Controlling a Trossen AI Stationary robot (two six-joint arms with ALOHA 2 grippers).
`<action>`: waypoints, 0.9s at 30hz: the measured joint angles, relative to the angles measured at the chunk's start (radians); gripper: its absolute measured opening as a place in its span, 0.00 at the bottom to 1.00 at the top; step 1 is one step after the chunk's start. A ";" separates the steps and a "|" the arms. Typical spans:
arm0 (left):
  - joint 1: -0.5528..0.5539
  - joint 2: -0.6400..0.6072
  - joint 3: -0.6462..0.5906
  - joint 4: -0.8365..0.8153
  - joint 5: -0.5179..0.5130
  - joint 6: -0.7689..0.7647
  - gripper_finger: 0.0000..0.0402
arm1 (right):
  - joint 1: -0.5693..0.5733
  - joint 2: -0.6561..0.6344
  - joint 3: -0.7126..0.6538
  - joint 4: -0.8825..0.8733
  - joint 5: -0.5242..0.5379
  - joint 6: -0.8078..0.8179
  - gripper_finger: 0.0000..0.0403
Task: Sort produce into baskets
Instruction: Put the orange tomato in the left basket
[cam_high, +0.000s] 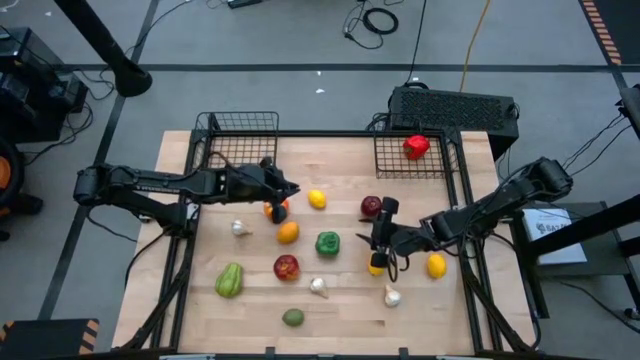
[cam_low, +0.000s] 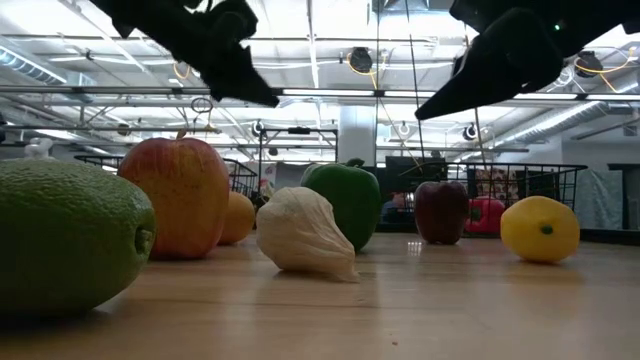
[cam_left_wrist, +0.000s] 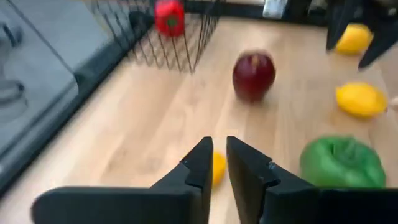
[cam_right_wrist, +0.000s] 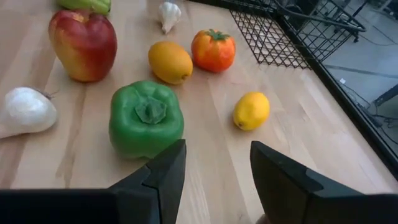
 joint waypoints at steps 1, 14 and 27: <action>-0.002 0.000 0.000 -0.016 0.010 -0.014 0.18 | -0.003 0.000 0.000 -0.001 0.000 0.000 0.42; -0.097 -0.005 0.000 -0.320 0.025 -0.211 0.31 | -0.008 0.000 0.000 0.000 0.000 -0.017 0.42; -0.269 -0.005 -0.001 -0.554 0.014 -0.442 0.31 | -0.008 0.000 0.000 0.000 0.000 0.009 0.42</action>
